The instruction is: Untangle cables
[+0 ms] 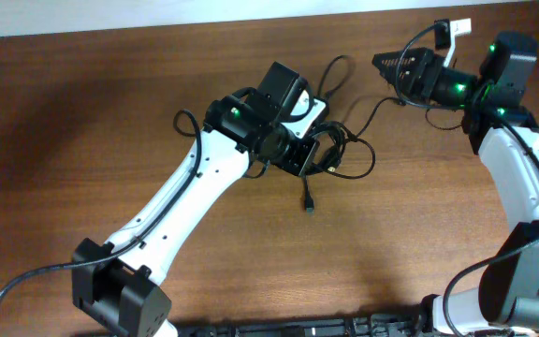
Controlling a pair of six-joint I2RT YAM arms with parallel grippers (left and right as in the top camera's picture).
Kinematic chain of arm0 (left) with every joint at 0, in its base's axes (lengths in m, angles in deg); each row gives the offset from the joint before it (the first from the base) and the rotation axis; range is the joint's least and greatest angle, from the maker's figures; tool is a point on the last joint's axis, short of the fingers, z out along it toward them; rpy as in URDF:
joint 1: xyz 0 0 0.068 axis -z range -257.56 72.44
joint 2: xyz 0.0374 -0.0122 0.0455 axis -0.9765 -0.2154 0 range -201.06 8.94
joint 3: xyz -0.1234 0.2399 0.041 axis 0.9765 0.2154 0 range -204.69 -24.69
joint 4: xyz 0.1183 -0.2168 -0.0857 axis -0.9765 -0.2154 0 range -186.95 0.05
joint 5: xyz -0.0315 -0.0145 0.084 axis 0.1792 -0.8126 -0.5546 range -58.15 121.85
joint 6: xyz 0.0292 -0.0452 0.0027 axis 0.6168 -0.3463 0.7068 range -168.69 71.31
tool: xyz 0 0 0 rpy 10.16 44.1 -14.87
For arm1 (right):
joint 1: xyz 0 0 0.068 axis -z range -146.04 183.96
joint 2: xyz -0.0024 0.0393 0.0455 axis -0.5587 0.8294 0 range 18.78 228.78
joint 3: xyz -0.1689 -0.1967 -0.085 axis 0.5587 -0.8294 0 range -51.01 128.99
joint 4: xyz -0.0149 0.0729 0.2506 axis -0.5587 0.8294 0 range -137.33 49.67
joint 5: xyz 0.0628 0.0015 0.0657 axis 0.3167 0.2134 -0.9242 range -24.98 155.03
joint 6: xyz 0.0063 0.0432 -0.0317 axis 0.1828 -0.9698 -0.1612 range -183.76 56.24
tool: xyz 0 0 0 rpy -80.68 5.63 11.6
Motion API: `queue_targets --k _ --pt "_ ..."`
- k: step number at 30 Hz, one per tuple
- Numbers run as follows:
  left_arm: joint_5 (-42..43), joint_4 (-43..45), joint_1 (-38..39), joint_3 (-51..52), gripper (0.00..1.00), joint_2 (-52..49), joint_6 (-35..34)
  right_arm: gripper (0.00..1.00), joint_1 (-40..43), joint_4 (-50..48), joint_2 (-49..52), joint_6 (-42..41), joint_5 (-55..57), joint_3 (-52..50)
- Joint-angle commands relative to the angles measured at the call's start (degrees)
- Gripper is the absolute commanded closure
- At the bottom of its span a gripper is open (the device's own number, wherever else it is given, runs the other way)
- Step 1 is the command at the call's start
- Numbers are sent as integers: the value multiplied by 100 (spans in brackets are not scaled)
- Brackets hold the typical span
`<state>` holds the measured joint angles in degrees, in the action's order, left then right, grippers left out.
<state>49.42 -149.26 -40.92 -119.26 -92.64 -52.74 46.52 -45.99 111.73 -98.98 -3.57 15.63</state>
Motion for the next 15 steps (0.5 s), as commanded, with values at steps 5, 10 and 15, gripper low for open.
queue_targets --k 5,10,15 --pt "793 382 -732 -9 100 101 -249 1 -175 2277 -20 1252 413 2" --pt "367 675 -1244 -9 100 101 -1062 1 -957 2981 -20 876 444 2" --pt "160 678 -970 -9 100 101 -1259 23 -1869 2883 -20 -577 2468 2"
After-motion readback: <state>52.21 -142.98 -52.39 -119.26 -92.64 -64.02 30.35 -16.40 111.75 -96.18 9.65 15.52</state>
